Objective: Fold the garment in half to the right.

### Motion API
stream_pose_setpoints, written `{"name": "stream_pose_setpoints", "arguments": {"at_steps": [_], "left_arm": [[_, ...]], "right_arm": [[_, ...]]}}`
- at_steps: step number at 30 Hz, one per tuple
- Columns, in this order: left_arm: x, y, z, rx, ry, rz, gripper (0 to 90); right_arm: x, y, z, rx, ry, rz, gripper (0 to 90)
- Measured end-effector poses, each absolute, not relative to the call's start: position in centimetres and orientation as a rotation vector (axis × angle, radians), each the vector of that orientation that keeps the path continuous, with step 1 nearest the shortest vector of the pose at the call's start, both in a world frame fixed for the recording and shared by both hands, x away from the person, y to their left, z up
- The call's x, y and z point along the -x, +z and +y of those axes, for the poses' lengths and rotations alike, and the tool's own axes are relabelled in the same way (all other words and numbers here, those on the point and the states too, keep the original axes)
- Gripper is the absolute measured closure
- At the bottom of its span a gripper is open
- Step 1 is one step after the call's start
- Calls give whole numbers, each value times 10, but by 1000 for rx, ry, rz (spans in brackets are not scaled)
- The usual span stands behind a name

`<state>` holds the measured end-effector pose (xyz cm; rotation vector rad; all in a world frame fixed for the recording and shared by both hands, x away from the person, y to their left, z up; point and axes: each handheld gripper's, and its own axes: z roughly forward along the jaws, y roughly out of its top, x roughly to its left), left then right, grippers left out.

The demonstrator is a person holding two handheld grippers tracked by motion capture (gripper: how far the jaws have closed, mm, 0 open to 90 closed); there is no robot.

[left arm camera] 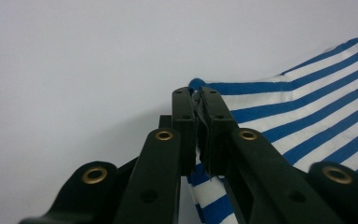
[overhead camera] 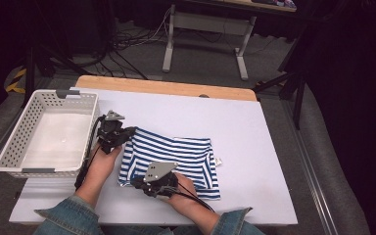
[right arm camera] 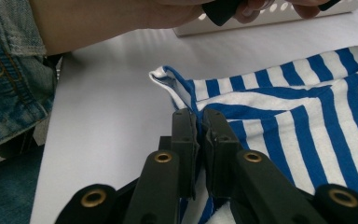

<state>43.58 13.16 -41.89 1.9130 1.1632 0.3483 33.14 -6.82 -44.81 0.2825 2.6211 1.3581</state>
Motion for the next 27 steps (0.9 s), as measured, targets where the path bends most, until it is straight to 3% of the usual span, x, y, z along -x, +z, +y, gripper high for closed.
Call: {"name": "stream_pose_setpoints", "arguments": {"at_steps": [27], "left_arm": [[-444, -382, 72, -1873, 326, 1016, 855]], "right_arm": [[-324, -404, -144, -425, 1468, 2437, 843]]}}
